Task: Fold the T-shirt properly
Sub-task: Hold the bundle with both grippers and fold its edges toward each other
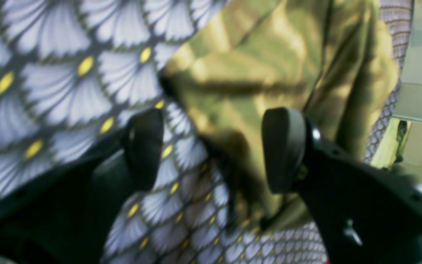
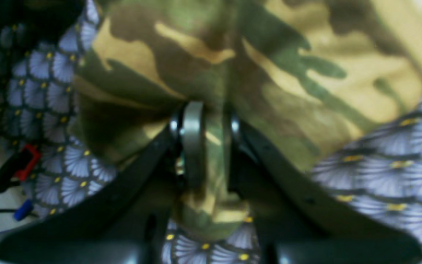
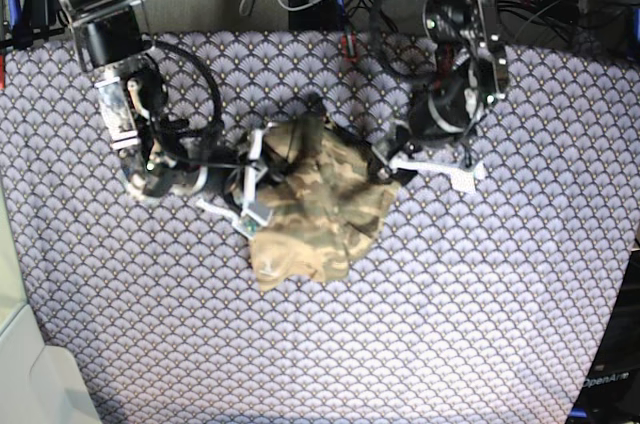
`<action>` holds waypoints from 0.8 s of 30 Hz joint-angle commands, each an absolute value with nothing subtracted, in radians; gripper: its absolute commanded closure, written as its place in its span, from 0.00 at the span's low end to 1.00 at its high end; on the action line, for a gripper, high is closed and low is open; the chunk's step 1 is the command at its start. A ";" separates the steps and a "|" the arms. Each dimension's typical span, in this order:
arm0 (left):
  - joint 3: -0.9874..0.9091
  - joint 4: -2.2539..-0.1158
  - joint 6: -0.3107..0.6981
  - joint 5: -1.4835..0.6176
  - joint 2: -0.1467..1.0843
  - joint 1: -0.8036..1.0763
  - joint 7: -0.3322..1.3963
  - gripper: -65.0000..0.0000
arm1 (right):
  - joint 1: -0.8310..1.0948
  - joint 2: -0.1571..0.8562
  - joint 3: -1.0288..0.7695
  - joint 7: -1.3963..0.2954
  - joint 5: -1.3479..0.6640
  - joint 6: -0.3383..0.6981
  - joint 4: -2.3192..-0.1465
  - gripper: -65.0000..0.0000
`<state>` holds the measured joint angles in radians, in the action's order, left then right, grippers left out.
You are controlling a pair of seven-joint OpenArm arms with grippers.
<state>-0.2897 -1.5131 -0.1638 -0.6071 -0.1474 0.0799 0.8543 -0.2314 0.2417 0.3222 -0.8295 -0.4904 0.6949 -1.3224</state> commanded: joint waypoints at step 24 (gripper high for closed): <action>-0.217 -1.339 -0.176 -0.598 -0.157 -0.076 0.771 0.96 | -0.251 0.260 0.315 -0.814 -0.489 0.698 -1.234 0.82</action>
<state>-0.2203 -1.3239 -0.1768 -0.5987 -0.1509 -0.0586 0.7708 -0.2405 0.2516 0.3180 -0.7834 -0.5285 0.7029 -1.2339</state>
